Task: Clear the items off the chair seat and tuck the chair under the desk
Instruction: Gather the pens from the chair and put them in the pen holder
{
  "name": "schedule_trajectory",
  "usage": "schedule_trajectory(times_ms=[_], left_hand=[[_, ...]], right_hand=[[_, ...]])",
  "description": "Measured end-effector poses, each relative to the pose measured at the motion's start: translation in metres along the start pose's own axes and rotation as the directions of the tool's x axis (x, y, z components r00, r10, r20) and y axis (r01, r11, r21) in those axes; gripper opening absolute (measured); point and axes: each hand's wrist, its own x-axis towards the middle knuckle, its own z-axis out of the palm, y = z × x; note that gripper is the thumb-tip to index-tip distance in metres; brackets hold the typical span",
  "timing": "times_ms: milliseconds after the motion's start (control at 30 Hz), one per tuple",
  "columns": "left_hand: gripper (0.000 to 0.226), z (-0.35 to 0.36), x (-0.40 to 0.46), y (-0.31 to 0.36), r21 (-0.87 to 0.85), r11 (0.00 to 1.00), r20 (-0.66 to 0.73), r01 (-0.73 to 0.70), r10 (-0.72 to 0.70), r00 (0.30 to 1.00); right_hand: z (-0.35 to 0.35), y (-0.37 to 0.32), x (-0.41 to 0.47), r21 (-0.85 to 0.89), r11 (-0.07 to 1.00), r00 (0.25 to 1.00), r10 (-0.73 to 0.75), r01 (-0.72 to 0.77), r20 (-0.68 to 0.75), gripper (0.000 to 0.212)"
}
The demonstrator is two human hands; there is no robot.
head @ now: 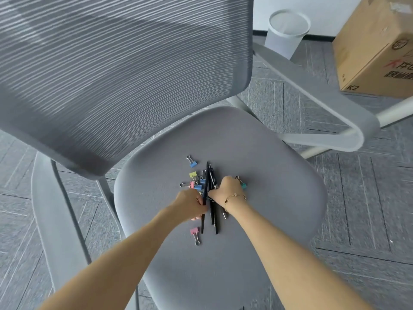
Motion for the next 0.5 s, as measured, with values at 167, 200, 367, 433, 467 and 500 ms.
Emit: schedule_trajectory(times_ms=[167,200,367,433,467,500], left_hand=[[0.026,0.006,0.006,0.008,0.103,0.994,-0.01,0.02,-0.019,1.0],[0.025,0.006,0.005,0.009,0.133,0.991,-0.018,0.02,-0.018,1.0],[0.027,0.001,0.003,0.005,0.194,0.98,-0.026,0.048,-0.044,0.999],[0.033,0.003,0.003,0.001,0.206,0.975,-0.033,0.088,-0.083,0.996],[0.037,0.003,0.002,0.001,0.196,0.975,-0.058,0.107,-0.097,0.994],[0.04,0.005,0.002,0.001,0.181,0.976,-0.076,0.118,-0.105,0.992]], right_hand=[[0.003,0.006,0.005,0.02,0.998,0.999,-0.054,0.054,-0.002,0.039],[0.003,0.007,0.005,0.028,0.997,0.998,-0.066,0.066,-0.004,0.042],[0.001,0.011,0.007,0.054,0.995,0.996,-0.089,0.088,0.007,0.048],[-0.001,0.012,0.007,0.051,0.994,0.996,-0.094,0.094,0.008,0.049],[-0.002,0.012,0.006,0.05,0.994,0.995,-0.098,0.097,0.007,0.05],[-0.003,0.012,0.006,0.058,0.993,0.995,-0.101,0.101,0.004,0.052]])
